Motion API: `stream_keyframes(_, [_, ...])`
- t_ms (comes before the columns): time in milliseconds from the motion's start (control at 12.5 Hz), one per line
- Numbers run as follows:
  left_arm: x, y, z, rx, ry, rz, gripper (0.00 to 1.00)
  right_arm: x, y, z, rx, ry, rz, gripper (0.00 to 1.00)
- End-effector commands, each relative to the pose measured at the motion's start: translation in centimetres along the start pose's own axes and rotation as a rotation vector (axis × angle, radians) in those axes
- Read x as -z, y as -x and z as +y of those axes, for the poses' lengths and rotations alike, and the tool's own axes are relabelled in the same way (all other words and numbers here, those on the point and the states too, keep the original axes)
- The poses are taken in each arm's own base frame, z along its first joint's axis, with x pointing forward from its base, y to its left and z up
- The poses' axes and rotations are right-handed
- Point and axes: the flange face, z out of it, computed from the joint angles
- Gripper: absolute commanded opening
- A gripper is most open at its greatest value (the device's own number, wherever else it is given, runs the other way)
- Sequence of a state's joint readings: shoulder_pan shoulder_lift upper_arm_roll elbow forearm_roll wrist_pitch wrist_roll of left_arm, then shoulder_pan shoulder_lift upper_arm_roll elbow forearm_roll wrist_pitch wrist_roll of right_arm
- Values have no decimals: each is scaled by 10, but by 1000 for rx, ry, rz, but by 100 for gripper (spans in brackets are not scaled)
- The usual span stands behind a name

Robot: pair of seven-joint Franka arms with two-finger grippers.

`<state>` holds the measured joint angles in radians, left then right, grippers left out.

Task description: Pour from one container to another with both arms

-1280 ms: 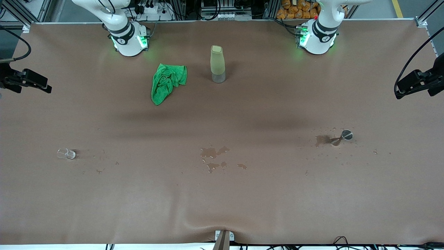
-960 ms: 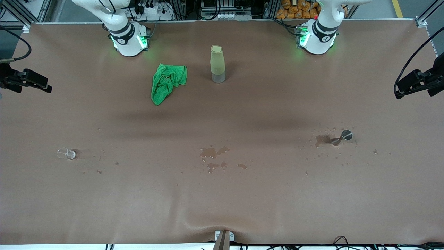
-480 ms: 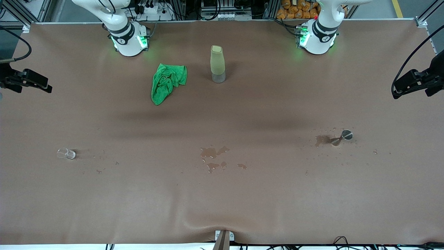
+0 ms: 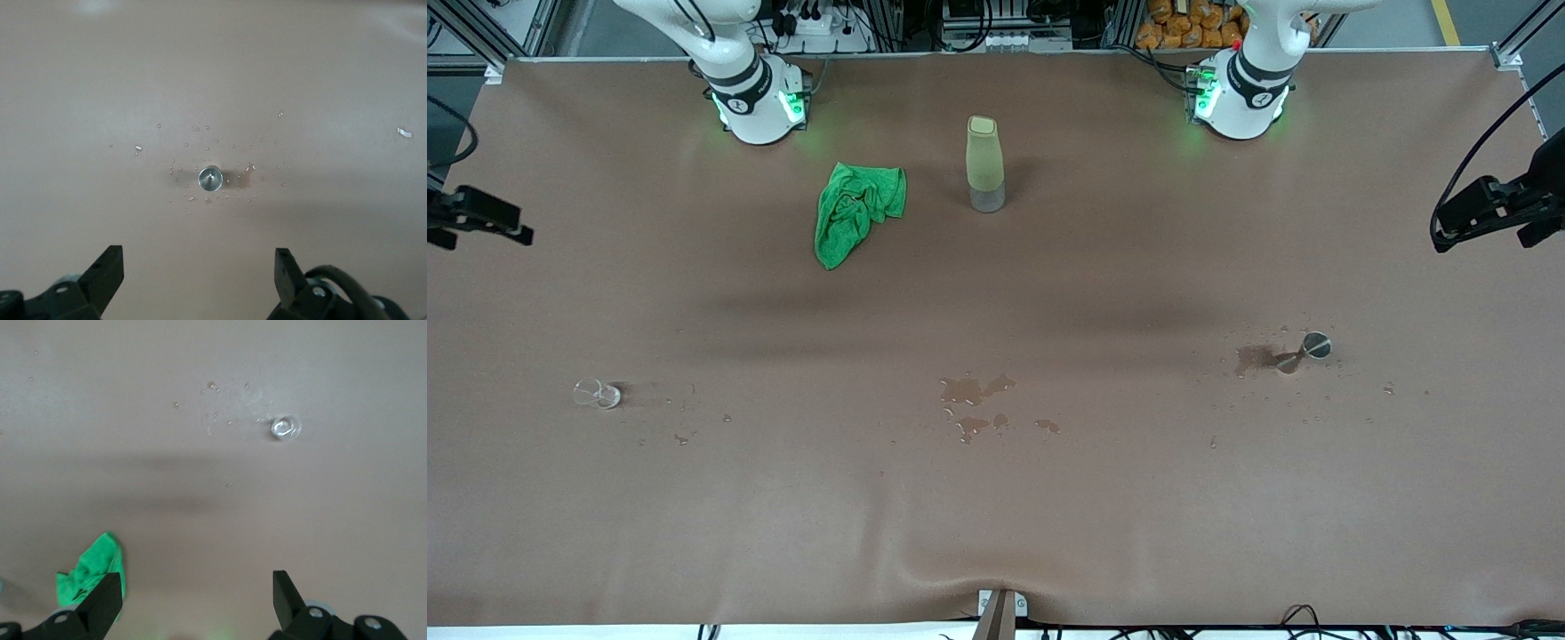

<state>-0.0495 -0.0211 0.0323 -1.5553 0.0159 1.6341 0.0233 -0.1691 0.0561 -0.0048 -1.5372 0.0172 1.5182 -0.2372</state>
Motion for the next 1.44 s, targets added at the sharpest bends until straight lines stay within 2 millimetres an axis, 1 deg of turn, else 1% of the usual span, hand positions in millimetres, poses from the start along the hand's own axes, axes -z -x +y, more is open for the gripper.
stream_keyframes(0, [11, 4, -4, -231, 4, 8, 100, -13, -11, 36, 74, 2, 32, 100])
stream_keyframes(160, [8, 4, -5, -404, 4, 1, 100, -19, -14, 65, 150, 9, 61, 100])
stream_keyframes(320, [6, 5, -12, -605, 8, -11, 100, -23, -16, 91, 258, -17, 80, 100])
stream_keyframes(400, [6, 6, -17, -702, 9, -14, 100, -32, -14, 110, 296, -72, 102, 100])
stream_keyframes(480, [7, 6, -18, -789, 14, -10, 100, -46, -14, 127, 352, -118, 116, 100])
stream_keyframes(560, [7, 6, -18, -866, 24, -4, 100, -55, -14, 143, 409, -147, 133, 100])
stream_keyframes(640, [6, 6, -18, -953, 30, 0, 100, -66, -11, 163, 461, -169, 147, 100])
stream_keyframes(800, [6, 6, -26, -1075, 56, 21, 100, -77, -1, 195, 580, -219, 219, 100])
stream_keyframes(880, [6, 6, -29, -1114, 60, 26, 100, -84, 1, 205, 653, -247, 268, 100])
stream_keyframes(960, [4, 7, -33, -1152, 71, 33, 100, -98, 1, 217, 722, -267, 291, 100])
stream_keyframes(1120, [-1, 8, -56, -1150, 118, 65, 100, -146, -1, 243, 815, -341, 349, 100])
stream_keyframes(1200, [-4, 9, -74, -1137, 149, 90, 100, -165, -3, 256, 844, -368, 396, 100])
stream_keyframes(1280, [-9, 11, -88, -1122, 182, 115, 100, -183, -5, 265, 874, -391, 434, 100])
stream_keyframes(1360, [-17, 15, -101, -1106, 219, 132, 100, -208, -4, 276, 899, -428, 483, 100])
